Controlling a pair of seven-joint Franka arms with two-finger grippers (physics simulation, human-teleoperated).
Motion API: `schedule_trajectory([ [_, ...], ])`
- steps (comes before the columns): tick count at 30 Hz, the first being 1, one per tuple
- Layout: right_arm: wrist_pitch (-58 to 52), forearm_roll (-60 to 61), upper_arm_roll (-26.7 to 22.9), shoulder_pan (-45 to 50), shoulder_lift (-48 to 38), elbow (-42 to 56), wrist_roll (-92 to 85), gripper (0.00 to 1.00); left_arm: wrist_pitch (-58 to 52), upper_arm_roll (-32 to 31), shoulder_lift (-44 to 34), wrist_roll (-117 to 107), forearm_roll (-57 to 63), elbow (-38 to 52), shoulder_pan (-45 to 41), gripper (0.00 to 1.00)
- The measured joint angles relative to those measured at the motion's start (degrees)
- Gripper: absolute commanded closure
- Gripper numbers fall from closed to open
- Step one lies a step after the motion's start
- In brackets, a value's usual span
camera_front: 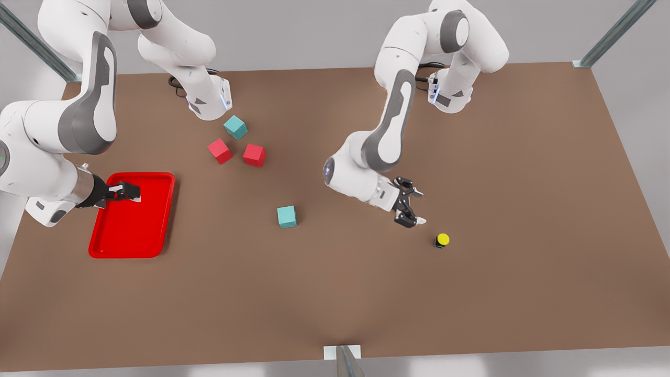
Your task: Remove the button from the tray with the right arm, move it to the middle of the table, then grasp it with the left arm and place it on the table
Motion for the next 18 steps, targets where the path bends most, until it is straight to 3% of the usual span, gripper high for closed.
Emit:
schedule_trajectory([
  [5,0.7,-0.1,-0.1,-0.2,1.0,2.0,0.0,0.00,-0.8,0.2,-6.6,25.4,-23.8,2.0,9.7,0.00],
  [10,1.0,0.0,-0.3,-3.7,0.3,3.4,0.0,0.00,-1.4,0.4,-10.2,47.8,-34.0,2.2,18.7,0.00],
  [11,1.2,0.0,-0.2,-4.0,1.1,5.2,0.0,0.00,-1.6,-5.0,-11.4,51.6,-34.5,2.7,25.0,0.00],
  [13,1.5,-0.2,0.2,-0.6,2.0,6.7,0.1,0.00,-1.9,-33.5,-16.7,58.5,-30.0,3.2,49.1,0.00],
  [14,1.9,-0.3,0.2,1.4,2.6,7.1,0.1,0.00,-2.2,-41.8,-20.5,61.9,-27.8,2.9,57.1,0.00],
  [15,2.3,-0.4,0.1,2.1,3.0,7.2,0.1,0.00,-2.3,-45.1,-25.2,65.2,-26.2,1.4,61.6,0.00],
  [18,4.3,-0.6,-0.2,1.5,4.4,7.4,0.2,0.00,1.4,-47.4,-39.8,74.3,-23.4,-13.3,66.9,0.00],
])
